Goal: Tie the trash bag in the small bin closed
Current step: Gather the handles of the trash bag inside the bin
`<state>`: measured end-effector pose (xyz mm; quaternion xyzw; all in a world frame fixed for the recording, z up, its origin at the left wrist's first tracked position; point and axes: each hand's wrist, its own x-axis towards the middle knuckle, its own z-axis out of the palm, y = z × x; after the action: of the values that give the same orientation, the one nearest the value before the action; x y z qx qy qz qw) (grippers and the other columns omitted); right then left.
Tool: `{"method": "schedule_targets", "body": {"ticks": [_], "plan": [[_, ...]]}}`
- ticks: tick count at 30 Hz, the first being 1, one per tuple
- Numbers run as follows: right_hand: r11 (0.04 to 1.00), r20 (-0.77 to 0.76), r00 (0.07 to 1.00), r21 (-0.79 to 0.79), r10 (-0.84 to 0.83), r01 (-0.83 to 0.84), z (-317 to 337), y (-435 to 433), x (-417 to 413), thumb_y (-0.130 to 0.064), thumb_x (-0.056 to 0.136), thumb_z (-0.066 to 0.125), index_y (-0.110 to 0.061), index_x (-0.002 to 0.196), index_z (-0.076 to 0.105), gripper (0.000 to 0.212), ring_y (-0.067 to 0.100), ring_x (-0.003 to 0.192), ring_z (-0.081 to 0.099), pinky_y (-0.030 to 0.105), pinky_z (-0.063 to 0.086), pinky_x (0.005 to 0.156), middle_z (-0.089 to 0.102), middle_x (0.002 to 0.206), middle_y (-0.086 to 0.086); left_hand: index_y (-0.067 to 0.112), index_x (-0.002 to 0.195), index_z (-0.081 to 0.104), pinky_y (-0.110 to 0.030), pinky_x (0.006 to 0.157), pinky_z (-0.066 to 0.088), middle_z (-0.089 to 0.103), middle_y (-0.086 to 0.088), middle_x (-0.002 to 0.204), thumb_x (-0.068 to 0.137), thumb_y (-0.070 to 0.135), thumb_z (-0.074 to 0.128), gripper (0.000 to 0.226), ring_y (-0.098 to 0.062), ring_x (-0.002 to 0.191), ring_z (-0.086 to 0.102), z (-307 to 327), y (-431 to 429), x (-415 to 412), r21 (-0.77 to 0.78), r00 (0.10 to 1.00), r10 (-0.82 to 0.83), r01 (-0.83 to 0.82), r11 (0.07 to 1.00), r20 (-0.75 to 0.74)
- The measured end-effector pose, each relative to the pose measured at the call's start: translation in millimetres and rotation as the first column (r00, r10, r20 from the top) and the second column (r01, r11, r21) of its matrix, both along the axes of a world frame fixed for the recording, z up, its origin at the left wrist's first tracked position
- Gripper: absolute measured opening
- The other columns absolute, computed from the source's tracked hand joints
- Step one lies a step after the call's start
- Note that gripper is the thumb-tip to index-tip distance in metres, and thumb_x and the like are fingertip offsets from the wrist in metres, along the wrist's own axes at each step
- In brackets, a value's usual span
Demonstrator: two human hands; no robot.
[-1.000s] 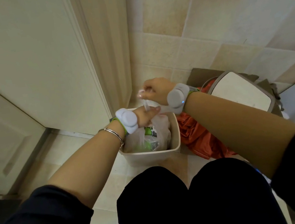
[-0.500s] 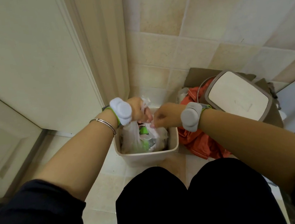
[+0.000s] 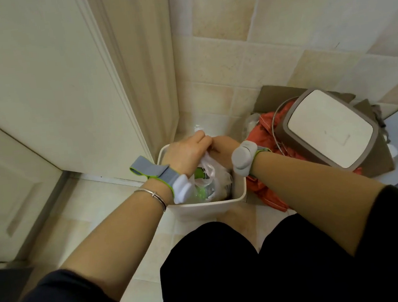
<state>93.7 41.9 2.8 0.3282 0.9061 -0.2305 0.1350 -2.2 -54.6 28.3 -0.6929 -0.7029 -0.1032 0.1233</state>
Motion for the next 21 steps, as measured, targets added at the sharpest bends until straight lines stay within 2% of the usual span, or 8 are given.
{"method": "schedule_targets", "body": {"ticks": [1, 3, 5, 6, 8, 11, 18, 21], "plan": [[0.971, -0.048, 0.998, 0.24, 0.037, -0.025, 2.3, -1.5, -10.1, -0.005, 0.094, 0.035, -0.011, 0.106, 0.062, 0.03, 0.021, 0.099, 0.055, 0.03, 0.031, 0.085, 0.058, 0.104, 0.01, 0.018, 0.078, 0.059, -0.015, 0.033, 0.023, 0.064, -0.005, 0.064, 0.07, 0.016, 0.045, 0.017, -0.021, 0.043, 0.059, 3.6, -1.2, -0.2, -0.013, 1.0, 0.015, -0.015, 1.0, 0.021], [0.987, -0.038, 0.988, 0.054, 0.152, -0.15, 35.6, 10.5, -9.8, -0.011, 0.094, 0.037, 0.001, 0.115, 0.055, 0.03, 0.032, 0.112, 0.053, 0.032, 0.034, 0.088, 0.059, 0.122, 0.02, 0.009, 0.09, 0.066, -0.024, 0.044, 0.036, 0.067, -0.013, 0.081, 0.08, 0.012, 0.05, 0.019, -0.029, 0.065, 0.068, 6.7, -0.6, -1.7, -0.111, 0.992, 0.077, -0.066, 0.992, 0.097], [0.974, -0.025, 0.977, 0.087, 0.211, -0.208, 52.6, 17.2, 1.6, -0.016, 0.094, 0.038, 0.0, 0.113, 0.055, 0.03, 0.034, 0.11, 0.055, 0.038, 0.041, 0.09, 0.06, 0.12, 0.022, 0.013, 0.112, 0.06, -0.035, 0.064, 0.043, 0.065, -0.013, 0.11, 0.094, 0.019, 0.043, 0.026, -0.034, 0.098, 0.064, 8.6, -1.3, -3.4, -0.308, 0.962, 0.244, -0.197, 0.931, 0.122], [0.964, 0.029, 0.972, 0.125, 0.234, -0.236, 48.2, 13.9, -5.6, -0.017, 0.094, 0.039, -0.001, 0.113, 0.055, 0.03, 0.033, 0.11, 0.055, 0.039, 0.043, 0.091, 0.061, 0.119, 0.021, 0.016, 0.115, 0.059, -0.036, 0.072, 0.045, 0.064, -0.011, 0.116, 0.096, 0.024, 0.04, 0.028, -0.034, 0.105, 0.061, 10.6, -1.9, -4.6, -0.373, 0.949, 0.303, -0.251, 0.893, 0.087], [0.928, 0.082, 0.952, 0.213, 0.295, -0.306, 41.3, 18.6, -5.1, -0.016, 0.094, 0.039, -0.002, 0.111, 0.056, 0.029, 0.033, 0.111, 0.054, 0.04, 0.044, 0.091, 0.061, 0.119, 0.019, 0.02, 0.116, 0.06, -0.037, 0.08, 0.048, 0.066, -0.01, 0.12, 0.098, 0.033, 0.036, 0.033, -0.035, 0.108, 0.061, 18.4, -5.7, -7.0, -0.406, 0.938, 0.345, -0.302, 0.863, 0.037], [0.93, 0.104, 0.963, 0.253, 0.247, -0.266, 41.9, 29.8, 3.8, -0.017, 0.095, 0.037, -0.001, 0.11, 0.056, 0.028, 0.034, 0.11, 0.053, 0.042, 0.043, 0.091, 0.06, 0.118, 0.021, 0.019, 0.117, 0.059, -0.036, 0.085, 0.048, 0.065, -0.014, 0.122, 0.098, 0.037, 0.033, 0.037, -0.035, 0.111, 0.06, 16.1, -13.2, -18.9, -0.452, 0.929, 0.369, -0.331, 0.828, -0.005], [0.956, 0.216, 0.966, 0.223, 0.142, -0.191, 29.2, 45.7, 21.4, -0.023, 0.095, 0.037, 0.001, 0.099, 0.059, 0.033, 0.038, 0.1, 0.059, 0.041, 0.048, 0.086, 0.063, 0.11, 0.024, 0.024, 0.117, 0.058, -0.034, 0.085, 0.047, 0.064, -0.012, 0.122, 0.097, 0.033, 0.037, 0.03, -0.033, 0.11, 0.059, -0.5, -36.7, -34.5, -0.567, 0.886, 0.463, -0.399, 0.721, -0.034], [0.965, 0.231, 0.969, 0.219, 0.088, -0.14, 27.1, 47.5, 29.7, -0.023, 0.094, 0.037, 0.0, 0.102, 0.06, 0.034, 0.038, 0.104, 0.058, 0.041, 0.048, 0.09, 0.064, 0.114, 0.023, 0.021, 0.11, 0.062, -0.035, 0.086, 0.047, 0.065, -0.012, 0.119, 0.096, 0.031, 0.039, 0.029, -0.034, 0.109, 0.059, -6.6, -46.1, -38.9, -0.625, 0.849, 0.528, -0.418, 0.659, -0.01]]}}
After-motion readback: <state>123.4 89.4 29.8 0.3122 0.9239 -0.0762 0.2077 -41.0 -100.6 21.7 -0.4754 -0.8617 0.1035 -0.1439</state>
